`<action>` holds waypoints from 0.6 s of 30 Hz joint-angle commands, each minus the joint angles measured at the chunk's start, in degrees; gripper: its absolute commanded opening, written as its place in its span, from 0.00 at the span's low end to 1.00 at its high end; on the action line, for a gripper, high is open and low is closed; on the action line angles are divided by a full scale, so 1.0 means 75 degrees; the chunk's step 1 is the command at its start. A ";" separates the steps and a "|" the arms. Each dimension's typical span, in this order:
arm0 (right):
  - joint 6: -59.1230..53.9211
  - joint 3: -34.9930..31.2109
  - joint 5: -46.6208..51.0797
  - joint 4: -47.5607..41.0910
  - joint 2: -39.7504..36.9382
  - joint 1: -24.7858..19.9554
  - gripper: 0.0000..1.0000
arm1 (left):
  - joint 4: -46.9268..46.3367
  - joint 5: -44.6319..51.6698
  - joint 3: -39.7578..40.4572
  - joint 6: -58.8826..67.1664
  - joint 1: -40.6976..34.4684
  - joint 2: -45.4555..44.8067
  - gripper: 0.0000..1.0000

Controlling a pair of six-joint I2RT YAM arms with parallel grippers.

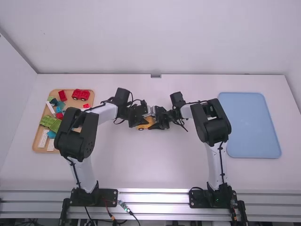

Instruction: Assemble lego blocks to make yellow taxi

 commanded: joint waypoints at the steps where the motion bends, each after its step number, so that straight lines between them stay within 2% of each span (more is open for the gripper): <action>1: 0.0143 -0.0058 0.0493 -0.0114 0.0129 0.0006 0.44 | -0.0210 -0.0613 0.0091 -0.0085 0.0064 0.0283 0.01; 5: 0.0137 -0.0058 0.0475 -0.0108 0.0129 0.0006 0.44 | -0.0560 -0.0618 0.0088 0.0309 0.0064 0.0283 0.01; 18: 0.0169 -0.0058 0.0472 -0.0140 0.0129 -0.0052 0.44 | -0.0615 -0.1018 0.0010 0.0256 0.0187 0.0283 0.01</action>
